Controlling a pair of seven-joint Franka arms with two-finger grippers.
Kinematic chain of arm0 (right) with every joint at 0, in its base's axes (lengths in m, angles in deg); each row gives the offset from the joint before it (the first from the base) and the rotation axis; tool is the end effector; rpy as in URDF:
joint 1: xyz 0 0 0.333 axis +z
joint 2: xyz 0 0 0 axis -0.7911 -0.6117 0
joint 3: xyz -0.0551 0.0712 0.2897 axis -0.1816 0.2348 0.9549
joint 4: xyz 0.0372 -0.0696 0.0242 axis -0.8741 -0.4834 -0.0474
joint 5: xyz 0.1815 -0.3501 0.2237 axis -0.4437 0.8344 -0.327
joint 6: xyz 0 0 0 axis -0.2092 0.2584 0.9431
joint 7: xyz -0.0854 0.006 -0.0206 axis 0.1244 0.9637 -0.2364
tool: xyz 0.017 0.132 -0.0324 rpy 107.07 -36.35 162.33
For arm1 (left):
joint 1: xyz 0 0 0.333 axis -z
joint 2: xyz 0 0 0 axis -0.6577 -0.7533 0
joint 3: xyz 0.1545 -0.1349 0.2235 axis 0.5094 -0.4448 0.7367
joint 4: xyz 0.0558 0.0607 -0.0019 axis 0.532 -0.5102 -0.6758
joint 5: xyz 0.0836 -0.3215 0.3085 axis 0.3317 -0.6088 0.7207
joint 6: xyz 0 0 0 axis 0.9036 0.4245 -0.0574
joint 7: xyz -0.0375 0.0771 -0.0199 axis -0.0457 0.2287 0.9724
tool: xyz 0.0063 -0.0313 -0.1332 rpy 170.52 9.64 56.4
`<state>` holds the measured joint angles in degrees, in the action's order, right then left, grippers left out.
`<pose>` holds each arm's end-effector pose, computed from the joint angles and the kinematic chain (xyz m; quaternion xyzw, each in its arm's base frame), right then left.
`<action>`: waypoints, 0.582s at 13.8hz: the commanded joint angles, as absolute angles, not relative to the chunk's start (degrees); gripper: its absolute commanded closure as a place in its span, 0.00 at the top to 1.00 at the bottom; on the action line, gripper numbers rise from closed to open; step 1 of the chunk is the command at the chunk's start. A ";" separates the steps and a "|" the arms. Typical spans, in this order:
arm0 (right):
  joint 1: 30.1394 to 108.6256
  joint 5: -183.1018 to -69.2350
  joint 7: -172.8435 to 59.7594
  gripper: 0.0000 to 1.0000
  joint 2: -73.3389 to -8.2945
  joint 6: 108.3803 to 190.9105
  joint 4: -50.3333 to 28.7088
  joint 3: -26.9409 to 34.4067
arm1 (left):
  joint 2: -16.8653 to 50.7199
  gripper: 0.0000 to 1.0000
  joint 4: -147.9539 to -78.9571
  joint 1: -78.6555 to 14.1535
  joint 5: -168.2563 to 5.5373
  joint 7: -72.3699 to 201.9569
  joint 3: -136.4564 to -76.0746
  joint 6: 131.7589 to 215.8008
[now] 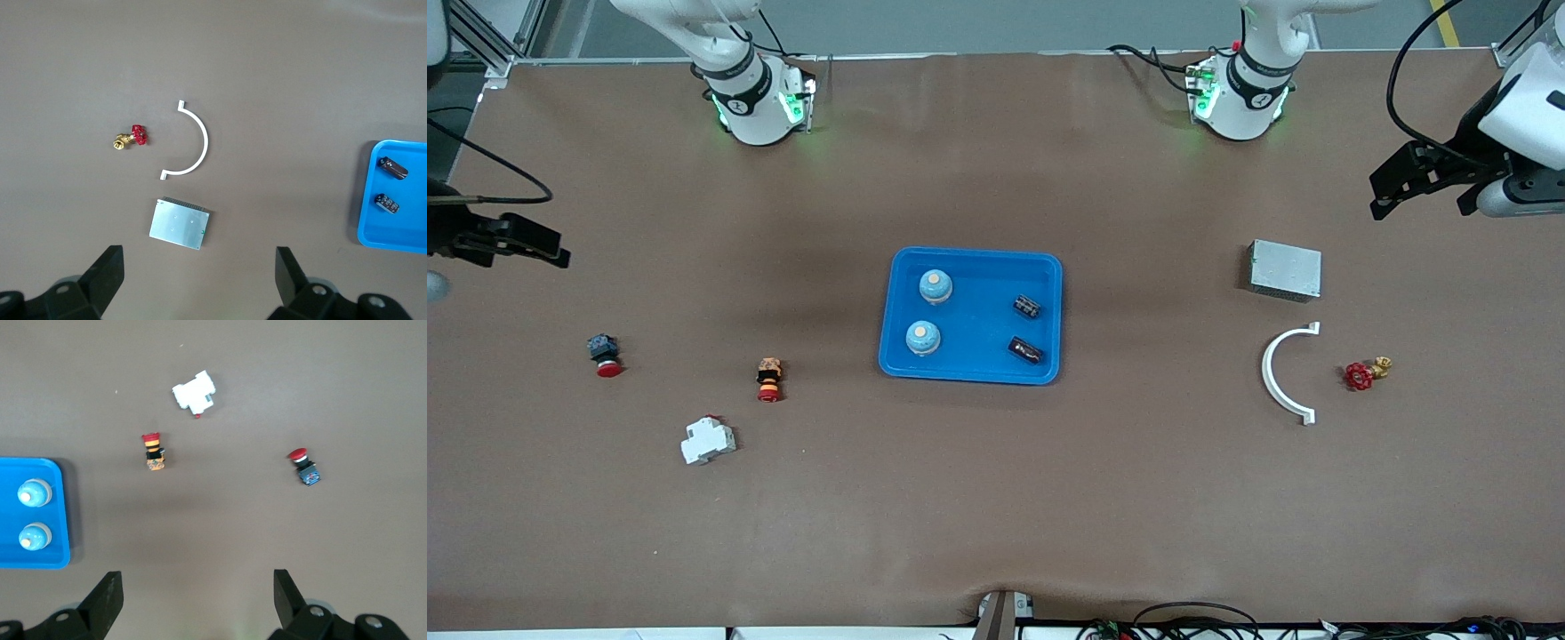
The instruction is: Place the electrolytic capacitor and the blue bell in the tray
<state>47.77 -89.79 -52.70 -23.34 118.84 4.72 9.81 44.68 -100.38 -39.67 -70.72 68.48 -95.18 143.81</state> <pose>0.6340 -0.0419 0.5701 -0.9989 0.0233 0.0412 0.0072 0.5945 -0.0873 0.6324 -0.9995 -0.0144 -0.0250 0.0127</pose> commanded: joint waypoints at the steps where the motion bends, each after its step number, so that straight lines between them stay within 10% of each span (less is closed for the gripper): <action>1: 46.83 -89.32 -52.92 1.00 -22.89 119.45 3.67 10.59 | 45.10 1.00 -99.52 -39.81 -70.79 68.01 -95.15 143.19; 8: 47.01 -89.41 -53.27 1.00 -12.08 132.29 -15.41 10.76 | 45.18 1.00 -98.91 -39.72 -70.87 68.10 -95.50 142.31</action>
